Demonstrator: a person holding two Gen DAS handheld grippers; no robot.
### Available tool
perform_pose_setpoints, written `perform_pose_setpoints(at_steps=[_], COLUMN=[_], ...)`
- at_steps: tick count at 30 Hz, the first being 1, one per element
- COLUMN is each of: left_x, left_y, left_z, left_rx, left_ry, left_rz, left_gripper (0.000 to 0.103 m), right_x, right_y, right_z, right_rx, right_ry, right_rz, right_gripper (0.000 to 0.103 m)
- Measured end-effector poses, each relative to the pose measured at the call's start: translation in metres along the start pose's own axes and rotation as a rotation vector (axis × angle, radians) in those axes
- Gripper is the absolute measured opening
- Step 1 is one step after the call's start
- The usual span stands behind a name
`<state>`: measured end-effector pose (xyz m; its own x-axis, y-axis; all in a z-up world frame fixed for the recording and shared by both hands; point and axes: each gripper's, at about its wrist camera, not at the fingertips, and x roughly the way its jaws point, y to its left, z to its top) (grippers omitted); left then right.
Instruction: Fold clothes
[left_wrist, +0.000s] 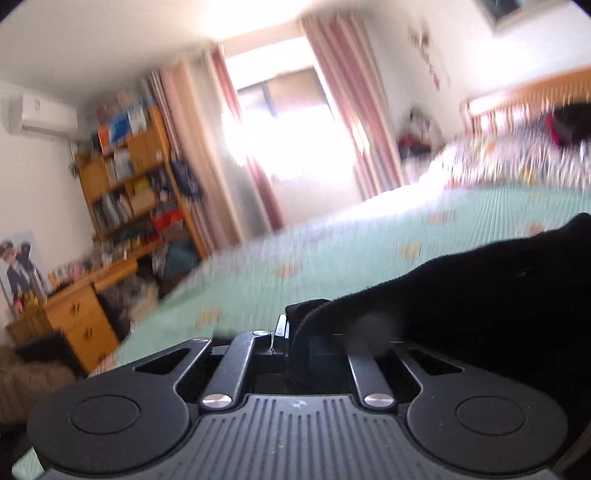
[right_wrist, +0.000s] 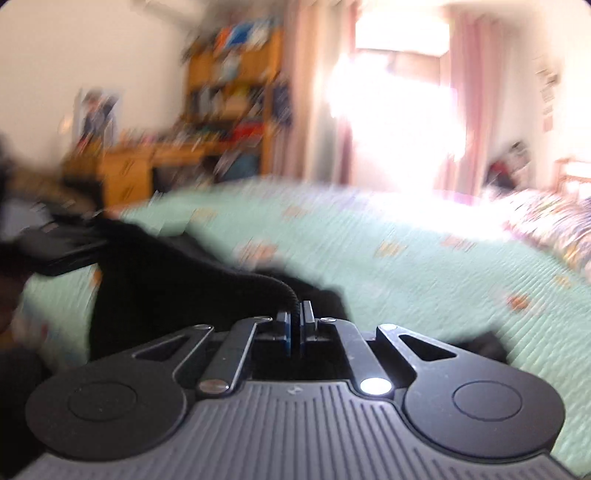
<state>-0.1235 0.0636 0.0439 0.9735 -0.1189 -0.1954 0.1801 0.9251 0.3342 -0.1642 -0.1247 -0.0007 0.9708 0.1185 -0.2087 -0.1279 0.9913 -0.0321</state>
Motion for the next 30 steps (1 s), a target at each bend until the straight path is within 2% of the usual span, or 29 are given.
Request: perform_pose_setpoints(at_steps=[4,7,9,11,13,15,17,18,21,22,23,24,25,26,27,29,30], left_x=[-0.03,-0.037,-0.04,-0.045,-0.048,-0.032,0.005,0.032,0.107,0.116,0.117,0.112,0.105,0.095,0.084,0.062,0.051], left_y=[0.0,-0.002,-0.002,-0.003,-0.006,-0.01,-0.016,-0.022,-0.033,-0.039,-0.045,-0.051,-0.053,-0.056,-0.056,-0.055,-0.058], left_z=[0.062,0.088,0.095,0.101,0.113,0.125,0.128,0.121,0.068,0.046,0.026,0.009,-0.009,-0.023,-0.031,-0.046,-0.046], left_rx=[-0.031,-0.07,-0.102,-0.098,-0.061,-0.017,0.034,0.052,-0.019,-0.028,-0.035,-0.041,-0.047,-0.052,-0.058,-0.07,-0.066], left_ry=[-0.207,-0.26,-0.26,-0.273,-0.3,-0.274,-0.2,-0.12,0.165,0.224,0.253,0.265,0.274,0.276,0.26,0.226,0.199], left_rz=[-0.023,-0.061,-0.093,-0.103,-0.088,-0.07,-0.055,-0.06,-0.132,-0.142,-0.151,-0.161,-0.172,-0.182,-0.189,-0.203,-0.221], left_gripper=[0.01,0.01,0.01,0.01,0.012,0.014,0.021,0.024,0.024,0.024,0.024,0.026,0.031,0.032,0.033,0.041,0.051], right_x=[-0.033,-0.039,-0.04,-0.046,-0.05,-0.041,-0.012,0.009,0.085,0.097,0.106,0.105,0.099,0.093,0.083,0.063,0.055], right_y=[-0.026,-0.032,-0.043,-0.051,-0.052,-0.056,-0.064,-0.071,-0.092,-0.094,-0.095,-0.093,-0.092,-0.09,-0.091,-0.09,-0.086], right_z=[0.064,0.086,0.093,0.103,0.118,0.131,0.132,0.127,0.08,0.059,0.039,0.018,0.001,-0.015,-0.029,-0.046,-0.049], right_rx=[0.037,-0.002,0.023,0.041,-0.001,-0.023,-0.037,-0.044,0.006,0.046,0.089,0.126,0.154,0.18,0.218,0.275,0.282], right_ry=[-0.264,-0.312,-0.308,-0.335,-0.374,-0.381,-0.326,-0.27,0.018,0.099,0.175,0.207,0.218,0.227,0.222,0.203,0.193], right_rz=[-0.075,-0.108,-0.109,-0.1,-0.106,-0.111,-0.129,-0.134,-0.115,-0.105,-0.094,-0.08,-0.067,-0.054,-0.053,-0.045,-0.031], right_gripper=[0.005,0.005,0.005,0.005,0.005,0.005,0.006,0.008,0.011,0.014,0.019,0.023,0.028,0.04,0.046,0.046,0.046])
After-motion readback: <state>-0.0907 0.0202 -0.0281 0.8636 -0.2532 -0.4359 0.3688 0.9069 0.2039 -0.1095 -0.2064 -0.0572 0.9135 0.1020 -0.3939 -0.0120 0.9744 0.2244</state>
